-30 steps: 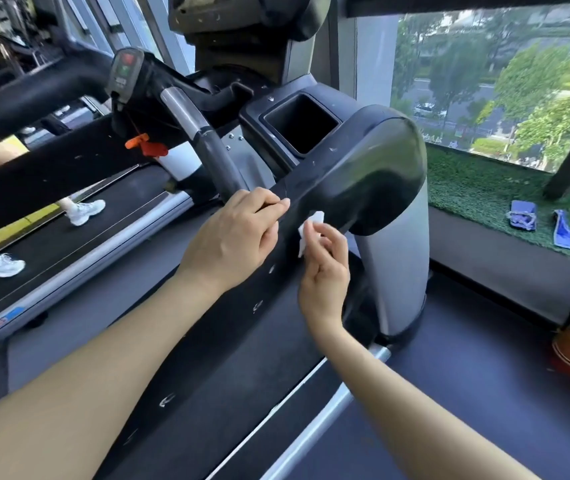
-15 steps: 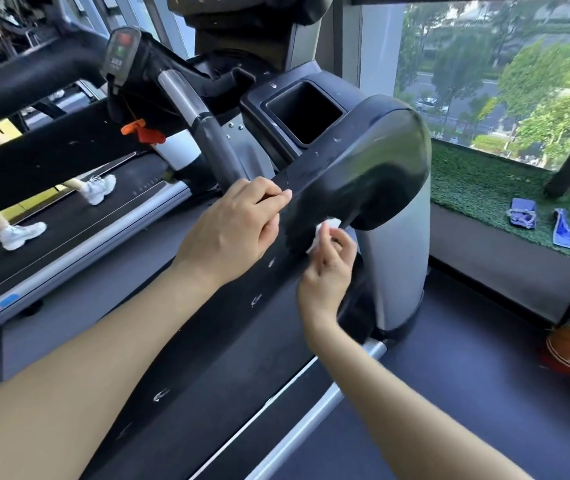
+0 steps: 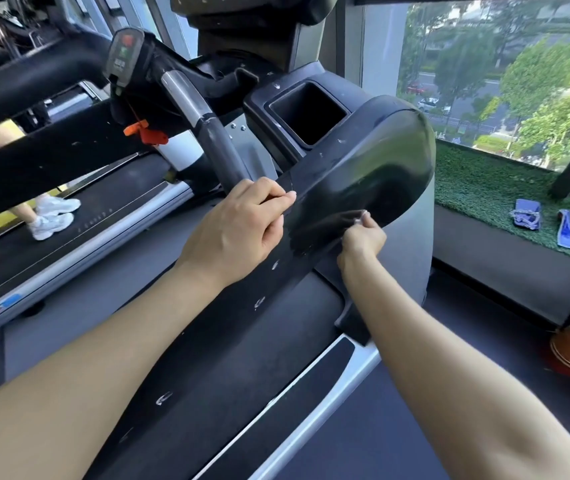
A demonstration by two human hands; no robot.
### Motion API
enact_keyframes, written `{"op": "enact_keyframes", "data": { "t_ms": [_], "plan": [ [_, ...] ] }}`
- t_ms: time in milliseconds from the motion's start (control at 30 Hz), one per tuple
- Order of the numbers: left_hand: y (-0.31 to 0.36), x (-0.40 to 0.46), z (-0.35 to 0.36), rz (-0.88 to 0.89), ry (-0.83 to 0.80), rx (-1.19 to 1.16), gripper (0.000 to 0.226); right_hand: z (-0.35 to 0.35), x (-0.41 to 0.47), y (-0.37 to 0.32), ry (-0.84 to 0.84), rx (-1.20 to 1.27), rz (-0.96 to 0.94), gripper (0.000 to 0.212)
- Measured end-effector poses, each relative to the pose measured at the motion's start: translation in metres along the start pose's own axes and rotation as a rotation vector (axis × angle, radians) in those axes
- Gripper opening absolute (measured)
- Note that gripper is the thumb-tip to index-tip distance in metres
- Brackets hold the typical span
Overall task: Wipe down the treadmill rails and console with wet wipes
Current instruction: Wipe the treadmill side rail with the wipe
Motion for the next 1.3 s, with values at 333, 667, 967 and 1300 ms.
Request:
{"op": "enact_keyframes", "data": {
  "t_ms": [333,667,967,1300],
  "plan": [
    [0.001,0.0,0.0,0.013,-0.001,0.026,0.04,-0.021,-0.087,0.049,-0.15,-0.047,-0.004,0.017],
    [0.002,0.0,-0.002,0.007,0.006,0.019,0.039,-0.02,-0.039,0.022,-0.046,-0.07,-0.055,0.012],
    [0.001,0.001,0.0,0.013,0.01,0.016,0.04,-0.036,-0.113,0.065,-0.222,-0.205,-0.233,0.015],
    [0.001,0.001,-0.001,0.016,0.006,0.015,0.038,-0.024,-0.053,0.001,-0.069,0.0,-0.302,0.016]
  ]
}}
Point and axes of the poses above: each hand's wrist, its own x-axis towards the middle knuckle, its own z-axis out of the palm, y = z × x, the point moved 1 cm from there along x, towards the middle knuckle, and after that the axes turned 12 degrees about -x, right-handed, at the moved point
